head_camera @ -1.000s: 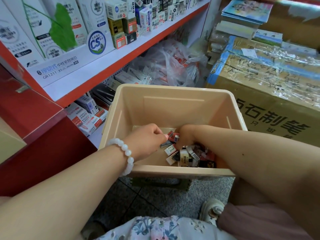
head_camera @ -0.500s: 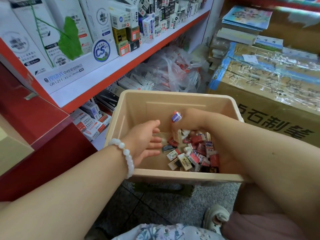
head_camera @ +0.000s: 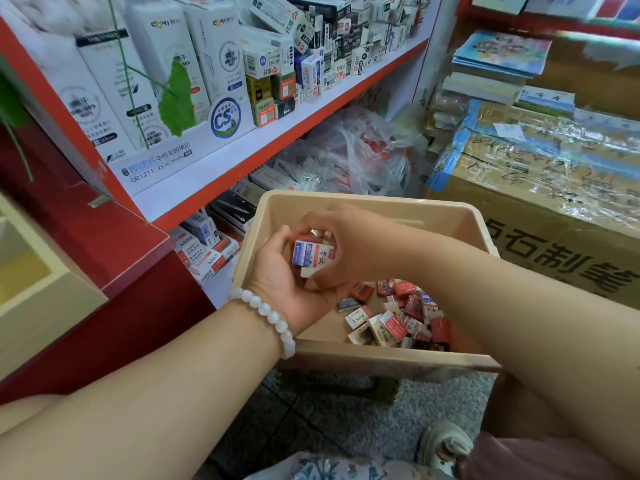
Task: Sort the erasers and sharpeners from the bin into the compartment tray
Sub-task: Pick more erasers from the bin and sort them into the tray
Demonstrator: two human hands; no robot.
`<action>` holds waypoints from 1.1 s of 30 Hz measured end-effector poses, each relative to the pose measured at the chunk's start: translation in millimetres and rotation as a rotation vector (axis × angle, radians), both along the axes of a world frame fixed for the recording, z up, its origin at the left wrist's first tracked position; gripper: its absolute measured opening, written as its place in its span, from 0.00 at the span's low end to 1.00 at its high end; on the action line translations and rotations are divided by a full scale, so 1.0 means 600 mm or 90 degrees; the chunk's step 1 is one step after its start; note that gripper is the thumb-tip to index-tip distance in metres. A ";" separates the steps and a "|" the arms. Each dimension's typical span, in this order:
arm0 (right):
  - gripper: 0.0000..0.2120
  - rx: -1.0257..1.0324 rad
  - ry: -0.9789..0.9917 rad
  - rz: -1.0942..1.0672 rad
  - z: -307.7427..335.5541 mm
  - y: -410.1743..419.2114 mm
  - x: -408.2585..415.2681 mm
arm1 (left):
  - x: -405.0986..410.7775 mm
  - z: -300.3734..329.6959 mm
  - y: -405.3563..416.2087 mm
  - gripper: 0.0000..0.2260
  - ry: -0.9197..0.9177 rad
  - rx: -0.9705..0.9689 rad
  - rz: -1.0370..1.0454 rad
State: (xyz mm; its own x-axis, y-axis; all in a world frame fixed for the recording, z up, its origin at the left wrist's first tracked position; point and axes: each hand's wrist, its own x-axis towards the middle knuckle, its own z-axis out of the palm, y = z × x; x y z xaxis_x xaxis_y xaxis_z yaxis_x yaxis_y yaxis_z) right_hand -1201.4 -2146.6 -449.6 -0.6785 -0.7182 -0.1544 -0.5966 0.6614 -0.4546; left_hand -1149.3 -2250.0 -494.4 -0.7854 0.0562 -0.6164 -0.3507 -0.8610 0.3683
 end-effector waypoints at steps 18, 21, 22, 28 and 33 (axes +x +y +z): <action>0.14 0.187 -0.095 -0.126 -0.125 0.047 -0.119 | -0.017 -0.014 -0.027 0.17 -0.026 -0.020 0.018; 0.18 0.376 -0.107 -0.028 -0.191 0.032 -0.120 | -0.019 -0.017 -0.028 0.17 -0.034 -0.027 0.013; 0.20 0.409 -0.113 -0.013 -0.206 0.026 -0.118 | -0.020 -0.017 -0.029 0.17 -0.034 -0.027 0.012; 0.23 0.475 -0.062 0.096 -0.238 -0.013 -0.103 | -0.024 -0.017 -0.034 0.17 -0.046 -0.013 0.017; 0.19 0.441 -0.038 0.118 -0.269 -0.014 -0.113 | -0.027 -0.020 -0.037 0.16 -0.050 -0.010 0.020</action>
State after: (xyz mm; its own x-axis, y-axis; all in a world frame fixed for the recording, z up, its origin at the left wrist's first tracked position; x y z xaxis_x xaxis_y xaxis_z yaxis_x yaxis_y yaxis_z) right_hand -1268.9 -2155.1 -610.9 -0.5310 -0.5443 -0.6494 -0.7139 0.7002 -0.0032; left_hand -1165.8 -2272.0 -506.4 -0.7363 0.0217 -0.6763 -0.3515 -0.8663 0.3549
